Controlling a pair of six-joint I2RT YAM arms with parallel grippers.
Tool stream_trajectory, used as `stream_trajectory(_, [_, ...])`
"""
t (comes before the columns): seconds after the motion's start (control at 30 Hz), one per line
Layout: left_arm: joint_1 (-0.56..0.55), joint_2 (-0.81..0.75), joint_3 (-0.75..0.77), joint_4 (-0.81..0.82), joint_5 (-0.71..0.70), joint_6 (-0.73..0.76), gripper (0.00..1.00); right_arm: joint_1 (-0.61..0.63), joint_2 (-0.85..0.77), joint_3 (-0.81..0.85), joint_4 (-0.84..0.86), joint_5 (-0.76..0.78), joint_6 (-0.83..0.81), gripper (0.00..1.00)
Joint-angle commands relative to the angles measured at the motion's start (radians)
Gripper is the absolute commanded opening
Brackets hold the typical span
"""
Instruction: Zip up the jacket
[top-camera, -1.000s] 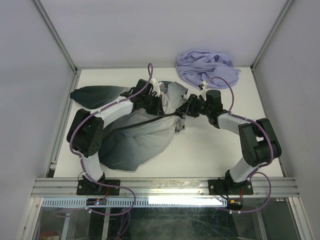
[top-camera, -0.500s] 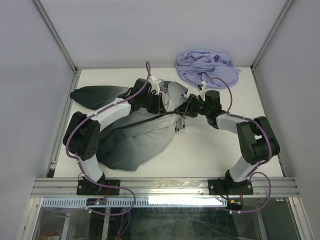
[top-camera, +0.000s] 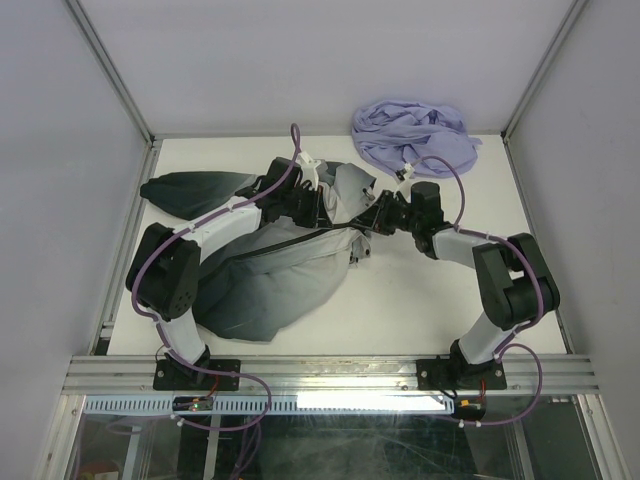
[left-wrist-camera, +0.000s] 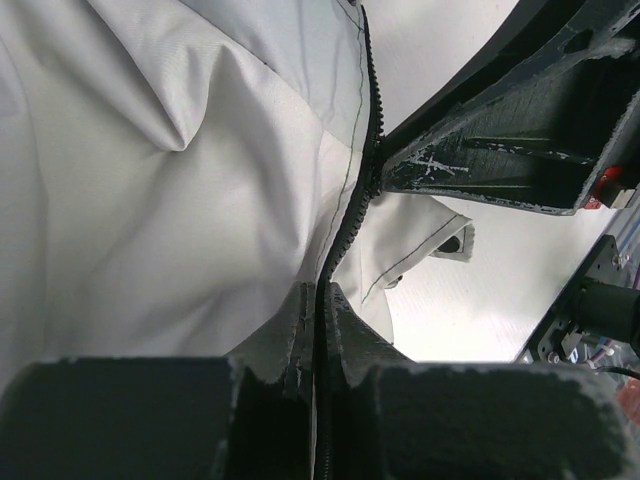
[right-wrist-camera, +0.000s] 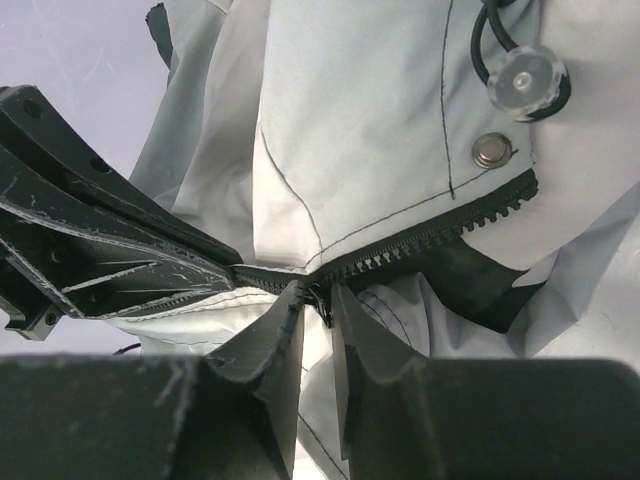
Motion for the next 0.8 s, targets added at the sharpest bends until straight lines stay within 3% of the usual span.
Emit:
stream_trajectory(0.0, [0.002,-0.054,0.005,0.049,0.016,-0.012,0.0,0.009,-0.057,-0.002,0.052,-0.031,-0.005,0.17])
stream_trajectory(0.17, [0.002,-0.052,0.01,0.049,0.022,-0.015,0.0,0.016,-0.044,0.003,0.041,-0.027,-0.019,0.15])
stream_trajectory(0.3, [0.001,-0.051,0.012,0.046,0.022,-0.015,0.0,0.024,-0.039,0.006,0.04,-0.026,-0.027,0.03])
stream_trajectory(0.43, [0.001,-0.051,0.021,0.038,0.04,-0.007,0.24,0.035,-0.077,0.019,0.0,-0.02,-0.07,0.0])
stream_trajectory(0.53, [0.001,-0.039,0.038,0.03,0.065,0.011,0.36,0.047,-0.113,0.036,-0.044,-0.007,-0.112,0.0])
stream_trajectory(0.67, [-0.001,-0.006,0.076,-0.003,0.092,0.037,0.43,0.065,-0.15,0.071,-0.127,0.019,-0.168,0.0])
stream_trajectory(0.77, [-0.006,0.019,0.106,-0.031,0.12,0.054,0.44,0.083,-0.171,0.1,-0.186,0.046,-0.217,0.0])
